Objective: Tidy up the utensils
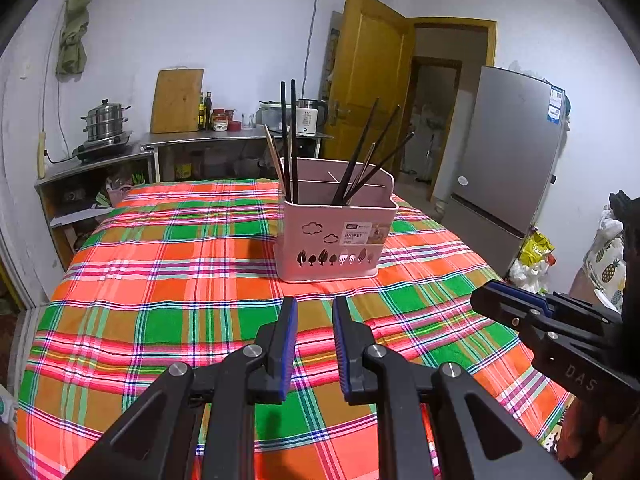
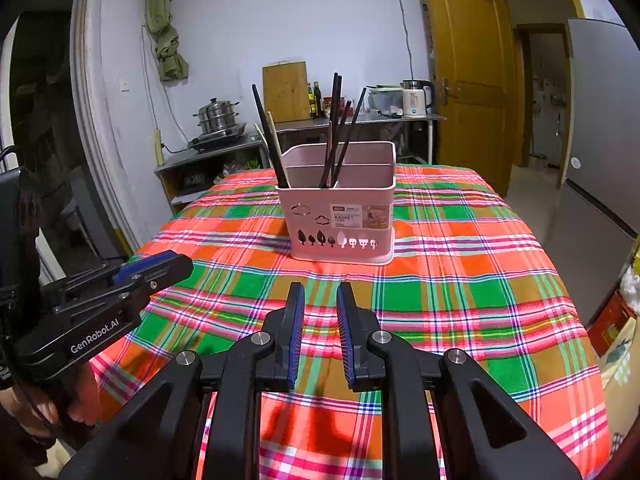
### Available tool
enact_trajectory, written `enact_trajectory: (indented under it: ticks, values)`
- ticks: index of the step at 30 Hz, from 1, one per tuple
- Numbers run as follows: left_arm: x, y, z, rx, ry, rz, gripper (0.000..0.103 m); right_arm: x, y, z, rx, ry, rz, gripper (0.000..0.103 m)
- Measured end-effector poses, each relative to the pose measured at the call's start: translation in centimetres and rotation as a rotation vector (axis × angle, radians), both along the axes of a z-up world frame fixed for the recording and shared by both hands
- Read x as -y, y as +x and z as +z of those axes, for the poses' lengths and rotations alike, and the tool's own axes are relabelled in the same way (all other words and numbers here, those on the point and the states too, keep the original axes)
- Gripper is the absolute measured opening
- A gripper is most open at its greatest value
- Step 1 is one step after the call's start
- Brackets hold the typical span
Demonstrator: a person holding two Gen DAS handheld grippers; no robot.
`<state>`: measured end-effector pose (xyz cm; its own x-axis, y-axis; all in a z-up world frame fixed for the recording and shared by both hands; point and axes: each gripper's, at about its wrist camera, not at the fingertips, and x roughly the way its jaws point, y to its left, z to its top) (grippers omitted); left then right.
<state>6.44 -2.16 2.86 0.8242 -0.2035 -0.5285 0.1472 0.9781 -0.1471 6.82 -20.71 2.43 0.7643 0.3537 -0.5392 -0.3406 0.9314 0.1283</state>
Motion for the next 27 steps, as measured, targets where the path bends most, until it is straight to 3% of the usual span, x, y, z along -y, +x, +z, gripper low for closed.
enact_trajectory:
  ticks: [27]
  values:
    - [0.25, -0.17, -0.28, -0.003, 0.038, 0.016, 0.017, -0.25, 0.03, -0.19, -0.008, -0.006, -0.001, 0.017]
